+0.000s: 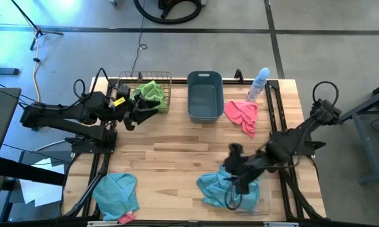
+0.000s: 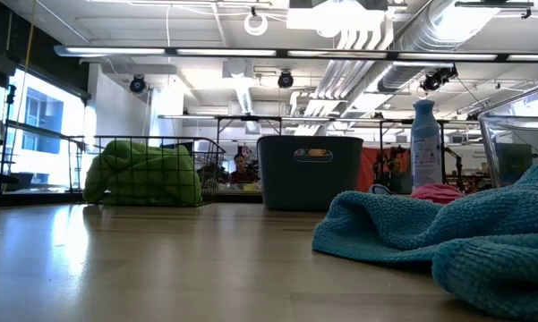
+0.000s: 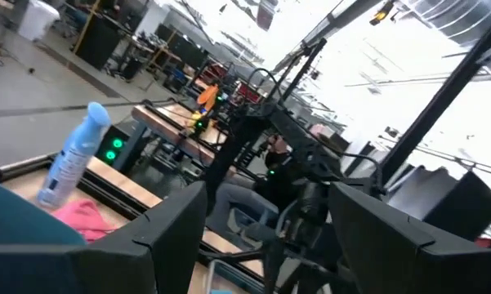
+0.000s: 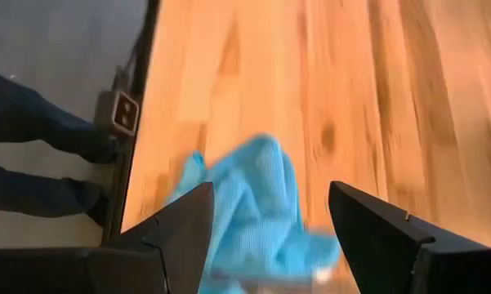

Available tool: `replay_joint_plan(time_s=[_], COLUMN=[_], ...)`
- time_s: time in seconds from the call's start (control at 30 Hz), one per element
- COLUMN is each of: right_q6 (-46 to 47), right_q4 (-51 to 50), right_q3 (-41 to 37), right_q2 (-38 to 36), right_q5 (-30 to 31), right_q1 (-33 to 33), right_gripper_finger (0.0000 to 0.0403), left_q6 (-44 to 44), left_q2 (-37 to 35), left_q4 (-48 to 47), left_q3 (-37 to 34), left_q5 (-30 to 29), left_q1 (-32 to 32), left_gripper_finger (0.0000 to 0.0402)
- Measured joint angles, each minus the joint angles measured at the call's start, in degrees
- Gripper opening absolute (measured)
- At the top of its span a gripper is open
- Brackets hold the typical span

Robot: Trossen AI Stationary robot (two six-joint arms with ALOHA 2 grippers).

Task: Sort microfiber towel by color & place in baskets
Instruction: Put the right blue towel into the transparent bin

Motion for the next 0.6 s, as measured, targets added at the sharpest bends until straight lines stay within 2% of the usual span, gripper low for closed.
replay_joint_plan(time_s=[0.1,0.2,0.37,0.6], right_q6=[-4.29,-6.66,-8.54,-6.75], right_q4=[5.85,6.18,-0.45,-11.83], right_q3=[0.16,2.55,9.81,22.15], right_q2=[2.61,6.28,13.62,24.83], right_q5=[-3.61,-7.33,-10.19,-16.70], right_q1=[-2.71,-4.65,-6.19,-6.91], right_gripper_finger=[0.0238,0.0238,0.0238,0.0238], left_q6=[0.04,0.88,5.04,11.30], left_q2=[0.00,0.00,0.00,0.00], left_q4=[-0.02,-0.02,-0.19,-5.30], left_q3=[0.00,0.00,-0.02,-0.03], left_q5=[0.01,1.70,5.86,6.51], left_q1=[-1.10,-1.78,-1.97,-2.89], left_gripper_finger=[0.0246,0.0246,0.0246,0.0246])
